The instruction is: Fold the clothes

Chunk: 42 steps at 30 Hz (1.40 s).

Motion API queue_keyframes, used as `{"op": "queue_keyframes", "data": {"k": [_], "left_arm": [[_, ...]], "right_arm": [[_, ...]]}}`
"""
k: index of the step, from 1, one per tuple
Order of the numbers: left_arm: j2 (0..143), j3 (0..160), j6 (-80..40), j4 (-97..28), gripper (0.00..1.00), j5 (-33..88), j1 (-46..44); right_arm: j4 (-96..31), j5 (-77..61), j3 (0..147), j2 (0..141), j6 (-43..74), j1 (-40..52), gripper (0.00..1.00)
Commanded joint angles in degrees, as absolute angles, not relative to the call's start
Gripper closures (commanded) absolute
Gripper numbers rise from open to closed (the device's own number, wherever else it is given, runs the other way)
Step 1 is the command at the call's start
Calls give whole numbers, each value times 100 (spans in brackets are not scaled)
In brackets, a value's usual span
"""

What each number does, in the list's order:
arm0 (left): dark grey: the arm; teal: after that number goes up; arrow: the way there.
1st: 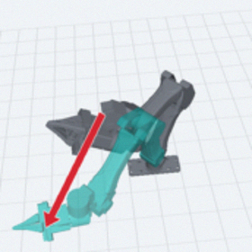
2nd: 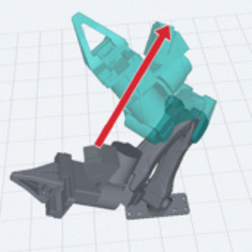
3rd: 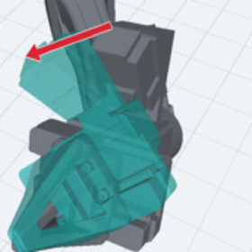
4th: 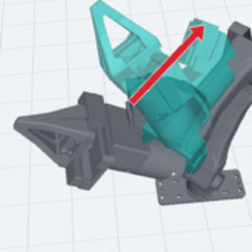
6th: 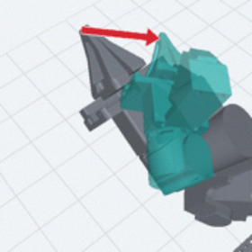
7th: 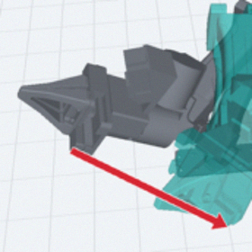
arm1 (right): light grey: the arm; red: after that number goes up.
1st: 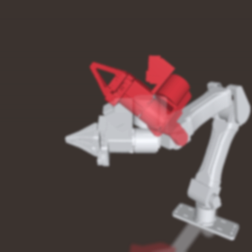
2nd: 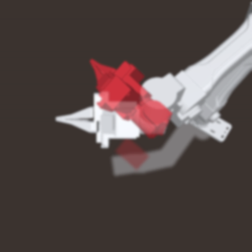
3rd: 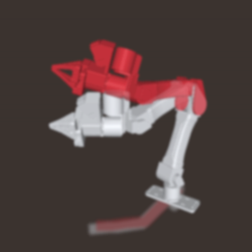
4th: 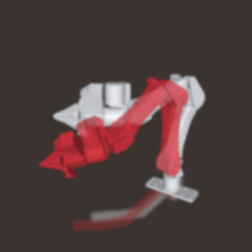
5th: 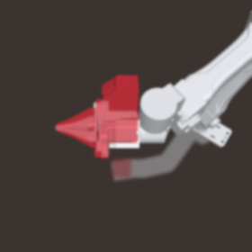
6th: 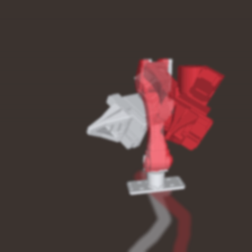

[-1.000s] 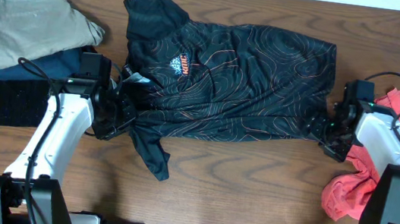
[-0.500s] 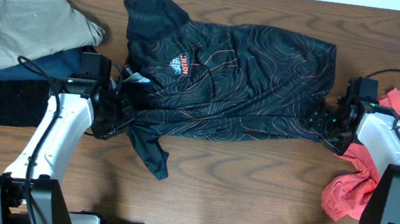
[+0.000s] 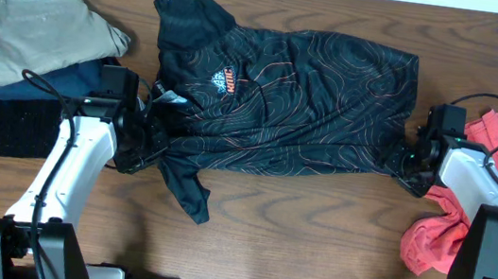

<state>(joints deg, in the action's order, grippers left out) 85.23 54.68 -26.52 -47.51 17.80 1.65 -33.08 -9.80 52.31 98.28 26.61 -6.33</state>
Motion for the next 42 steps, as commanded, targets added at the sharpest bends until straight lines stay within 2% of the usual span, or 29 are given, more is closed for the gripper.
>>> {"op": "queue_keyframes", "data": {"k": [1, 3, 7, 11, 14, 15, 16, 21, 28, 35, 42], "left_arm": [[8499, 5448, -2550, -4748, 94, 1706, 152], [8499, 5448, -2550, -4748, 94, 1706, 152], [8499, 5448, -2550, -4751, 94, 1706, 152], [8499, 5448, -2550, -4751, 94, 1706, 152], [8499, 5448, -2550, -4751, 93, 1706, 152], [8499, 5448, -2550, -4751, 94, 1706, 152], [8499, 5448, -2550, -4751, 94, 1706, 152], [8497, 5448, -2541, -4751, 94, 1706, 152], [8477, 5524, -1892, -4858, 94, 1706, 154], [8226, 5758, -1756, -4919, 94, 1697, 158], [7835, 5776, -1758, -4923, 94, 1688, 158]], "right_arm": [[-3138, -993, 5022, 9837, 2698, -537, 38], [-3098, -993, 5017, 9837, 2698, -517, 43], [-3129, -1013, 5017, 9837, 2698, -519, 74], [-3288, -1017, 5024, 9835, 2700, -550, 88], [-3559, -1057, 5059, 9835, 2698, -628, 90], [-3632, -1092, 5081, 9835, 2698, -661, 96], [-3712, -1153, 5111, 9835, 2696, -703, 99], [-3918, -1800, 5448, 9745, 2093, -827, 99], [-5004, -1774, 6667, 9148, 1522, -836, 99], [-6060, -952, 7780, 8355, 1490, -836, 99], [-6567, -228, 7922, 7937, 1492, -836, 99]]}}
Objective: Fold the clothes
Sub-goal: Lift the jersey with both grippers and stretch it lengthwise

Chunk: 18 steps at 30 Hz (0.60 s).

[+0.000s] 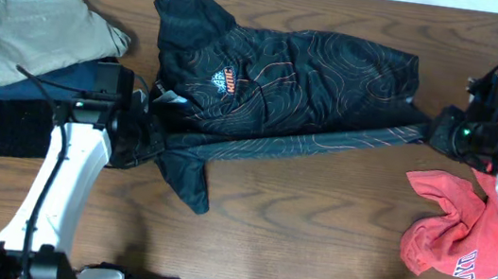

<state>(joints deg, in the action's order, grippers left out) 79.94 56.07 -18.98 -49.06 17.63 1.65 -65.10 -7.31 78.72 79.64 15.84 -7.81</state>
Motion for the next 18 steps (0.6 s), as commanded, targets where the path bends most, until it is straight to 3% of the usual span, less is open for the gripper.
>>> {"op": "queue_keyframes", "data": {"k": [1, 8, 18], "left_arm": [[7756, 5780, -1758, -4928, 94, 1691, 158], [7028, 6377, -1756, -5260, 94, 1717, 158], [6287, 8591, -1765, -5616, 94, 1752, 158]], "right_arm": [[-6591, -119, 7922, 7937, 1498, -836, 99], [-6604, 128, 8252, 7905, 1667, -849, 99], [-7612, 132, 10661, 7784, 1514, -888, 99]]}}
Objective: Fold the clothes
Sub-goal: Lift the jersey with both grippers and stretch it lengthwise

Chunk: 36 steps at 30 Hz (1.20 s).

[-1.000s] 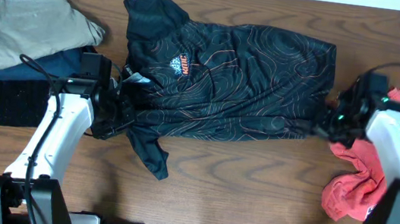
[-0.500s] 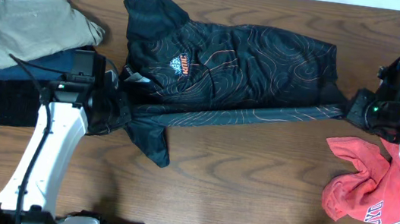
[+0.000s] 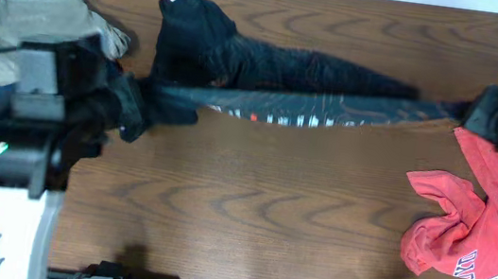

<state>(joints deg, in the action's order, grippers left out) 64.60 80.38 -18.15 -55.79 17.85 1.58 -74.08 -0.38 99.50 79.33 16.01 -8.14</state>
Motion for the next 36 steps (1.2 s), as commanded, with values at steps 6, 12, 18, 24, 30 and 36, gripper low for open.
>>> {"op": "queue_keyframes", "data": {"k": [6, 12, 18, 24, 30, 36], "left_arm": [[6108, 9863, -1761, -5653, 94, 1750, 158], [6093, 10851, -1761, -5566, 94, 1726, 158], [6134, 11039, -1763, -5196, 94, 1728, 158], [6698, 11039, -1761, -5382, 94, 1732, 156], [7811, 11039, -1756, -5380, 94, 1734, 156], [9164, 11039, -1848, -4101, 94, 1824, 156]], "right_arm": [[-8162, 134, 12199, 7782, 1511, -1118, 99], [-8361, 198, 13434, 7784, 1317, -1603, 99], [-8364, 320, 13644, 7841, 1319, -1806, 99], [-8512, 12, 13644, 8427, 1190, -1802, 99], [-8519, -200, 13642, 9384, 1168, -1669, 99], [-7408, -733, 13642, 10331, 1221, -1487, 99]]}}
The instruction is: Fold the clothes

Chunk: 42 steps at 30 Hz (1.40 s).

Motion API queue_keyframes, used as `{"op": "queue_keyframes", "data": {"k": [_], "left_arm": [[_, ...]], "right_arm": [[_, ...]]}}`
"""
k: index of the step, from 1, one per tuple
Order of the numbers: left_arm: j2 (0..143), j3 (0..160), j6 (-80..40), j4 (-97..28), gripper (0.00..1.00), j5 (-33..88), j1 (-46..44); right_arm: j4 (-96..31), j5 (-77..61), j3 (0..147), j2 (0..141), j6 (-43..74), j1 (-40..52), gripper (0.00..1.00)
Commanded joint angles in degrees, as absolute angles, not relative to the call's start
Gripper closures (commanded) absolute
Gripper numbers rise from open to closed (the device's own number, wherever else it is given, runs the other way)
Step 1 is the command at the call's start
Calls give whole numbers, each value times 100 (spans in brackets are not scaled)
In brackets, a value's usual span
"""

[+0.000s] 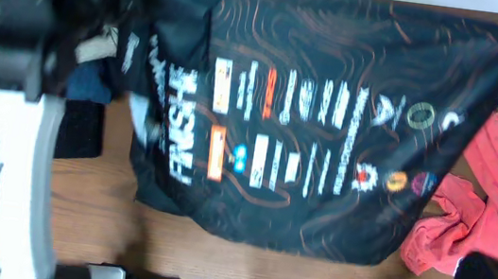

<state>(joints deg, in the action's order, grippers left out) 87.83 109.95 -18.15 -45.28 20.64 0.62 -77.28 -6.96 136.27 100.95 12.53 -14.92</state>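
Note:
The black shirt (309, 118) with orange contour lines and white print hangs spread wide, lifted close under the overhead camera. Its printed side faces up and its lower edge sags toward the table's front. My left gripper, blurred at the top left, is shut on the shirt's left corner. My right gripper is a dark blur at the top right edge, where the shirt's other corner is held taut. The fingers themselves are hidden by cloth.
A red garment lies crumpled at the right, partly under the lifted shirt. A stack of folded clothes (80, 119) sits at the left, mostly covered by my left arm (8, 167). Bare wooden table (215, 259) shows along the front.
Both grippers have gone up and toward the far edge with the black shirt. The shirt, then a narrow stretched band just above the table, now hangs open as a broad sheet covering most of the view.
The black shirt first lay flat on the table with my grippers at its left and right lower corners. Then the front edge was pulled up and taut between them. Then the shirt was stretched into a band, and now it hangs spread high.

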Motion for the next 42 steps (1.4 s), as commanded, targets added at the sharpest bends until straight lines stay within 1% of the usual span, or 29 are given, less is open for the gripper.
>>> {"op": "queue_keyframes", "data": {"k": [1, 4, 8, 11, 15, 18, 20, 25, 28, 30, 33, 39, 42], "left_arm": [[9317, 11039, -1850, -3817, 94, 1914, 156], [9636, 11039, -2093, -3011, 94, 1970, 158], [9719, 11041, -2377, -1865, 94, 1970, 158], [9682, 11236, -2602, -1094, 94, 1968, 209], [9682, 11944, -2773, -1015, 94, 2003, 368], [9636, 12243, -2773, -1638, 94, 2423, 451], [9596, 12269, -2744, -2493, 94, 2681, 454], [9677, 12160, -2038, -5607, 94, 2851, 373], [9817, 11922, -1566, -6987, 94, 2849, 276], [9933, 11614, -1310, -7616, 94, 2849, 189], [10018, 11002, -958, -7933, 94, 2845, 95], [10031, 9231, -860, -7942, 94, 2320, 58], [10031, 8399, -777, -7878, 94, 2263, 56]], "right_arm": [[-7148, -993, 13642, 10427, 1221, -1472, 99], [-6257, -1518, 13642, 10604, 1680, -1455, 99], [-5269, -1549, 13714, 10532, 2235, -1496, 99], [-4974, -1444, 13911, 10381, 2270, -1586, 99], [-5146, -849, 14025, 10138, 2147, -1791, 99], [-5586, -513, 14025, 10075, 1846, -1896, 99], [-6099, -143, 14014, 10090, 1603, -1900, 99], [-7592, 596, 13979, 10322, 1365, -1898, 99], [-8484, 628, 13900, 10580, 1249, -1879, 99], [-9109, 657, 13788, 10766, 1208, -1881, 99], [-9712, 801, 13526, 10991, 1210, -1881, 99], [-9706, 749, 11996, 11061, 1153, -1879, 99], [-9614, 582, 11253, 11059, 1153, -1870, 99]]}}
